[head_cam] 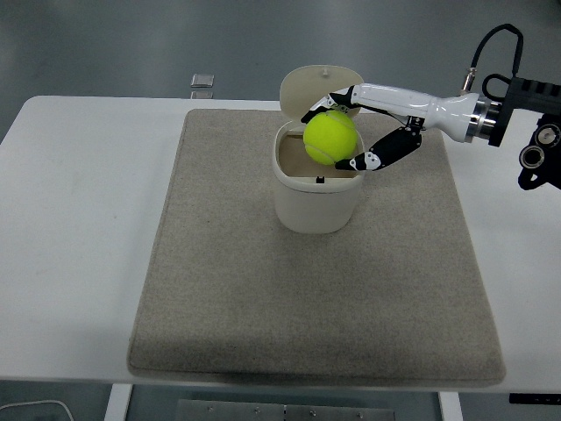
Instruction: Pick up the tennis ball and place it in the box.
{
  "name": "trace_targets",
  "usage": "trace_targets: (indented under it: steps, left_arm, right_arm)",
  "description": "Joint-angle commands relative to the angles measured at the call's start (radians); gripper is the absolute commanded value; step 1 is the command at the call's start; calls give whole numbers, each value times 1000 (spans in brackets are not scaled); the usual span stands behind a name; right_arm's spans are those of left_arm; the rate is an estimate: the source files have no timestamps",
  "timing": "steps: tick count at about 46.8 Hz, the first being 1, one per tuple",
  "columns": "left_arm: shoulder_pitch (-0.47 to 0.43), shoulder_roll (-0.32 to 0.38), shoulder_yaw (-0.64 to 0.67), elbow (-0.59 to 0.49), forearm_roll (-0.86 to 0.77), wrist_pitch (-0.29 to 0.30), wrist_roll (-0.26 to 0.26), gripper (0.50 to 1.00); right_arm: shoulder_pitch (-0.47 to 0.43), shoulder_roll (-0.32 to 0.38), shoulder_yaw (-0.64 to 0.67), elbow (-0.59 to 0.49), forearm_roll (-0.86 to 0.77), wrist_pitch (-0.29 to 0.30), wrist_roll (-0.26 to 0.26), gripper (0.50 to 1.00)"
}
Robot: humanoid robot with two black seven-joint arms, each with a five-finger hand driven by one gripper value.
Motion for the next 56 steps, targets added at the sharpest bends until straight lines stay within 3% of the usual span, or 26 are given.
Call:
trace_targets:
  steps: [1, 5, 34, 51, 56]
  left_arm:
    - [0, 0, 0, 0, 0, 0, 0, 992]
    - [0, 0, 0, 0, 0, 0, 0, 992]
    - [0, 0, 0, 0, 0, 0, 0, 992]
    - [0, 0, 0, 0, 0, 0, 0, 992]
    - [0, 0, 0, 0, 0, 1, 0, 992]
  right_arm:
    - [-2, 0, 0, -2, -1, 0, 0, 809]
    - [-3, 0, 0, -2, -1, 0, 0, 856]
    - [-11, -23, 0, 1, 34, 23, 2, 862]
    - [-14, -143, 0, 9, 243, 273, 0, 860]
    - [-17, -182, -5, 8, 321, 308, 0, 860]
